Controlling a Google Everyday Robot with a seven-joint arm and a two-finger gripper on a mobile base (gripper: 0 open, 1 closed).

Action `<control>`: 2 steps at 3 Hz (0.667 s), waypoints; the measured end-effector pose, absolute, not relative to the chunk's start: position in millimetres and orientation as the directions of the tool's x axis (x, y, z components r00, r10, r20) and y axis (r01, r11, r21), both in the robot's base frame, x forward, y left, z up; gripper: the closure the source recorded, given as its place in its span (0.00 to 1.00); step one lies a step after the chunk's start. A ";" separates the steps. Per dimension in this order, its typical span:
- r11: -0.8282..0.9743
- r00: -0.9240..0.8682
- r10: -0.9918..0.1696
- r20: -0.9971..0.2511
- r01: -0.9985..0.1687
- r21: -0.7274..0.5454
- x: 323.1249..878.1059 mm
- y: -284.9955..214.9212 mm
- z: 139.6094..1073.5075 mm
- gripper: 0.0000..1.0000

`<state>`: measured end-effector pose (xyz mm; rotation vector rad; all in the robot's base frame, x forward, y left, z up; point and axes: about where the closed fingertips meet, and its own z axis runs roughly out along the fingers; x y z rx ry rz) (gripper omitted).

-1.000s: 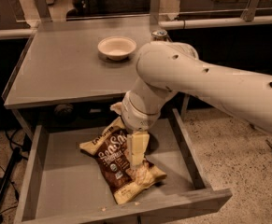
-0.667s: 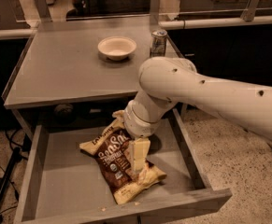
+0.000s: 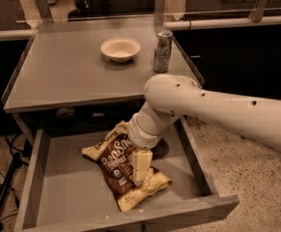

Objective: Pick brown chip bag from top drawer and place on counter

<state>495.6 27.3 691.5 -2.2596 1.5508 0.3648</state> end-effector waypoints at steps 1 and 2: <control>-0.352 0.381 -0.813 -0.440 -0.924 -0.150 499.0 37.9 670.2 0.00; -0.375 0.404 -0.792 -0.457 -0.913 -0.157 505.1 47.3 653.3 0.00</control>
Offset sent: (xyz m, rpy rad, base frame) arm 0.0186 0.0295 -0.0566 0.0722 0.0127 0.0950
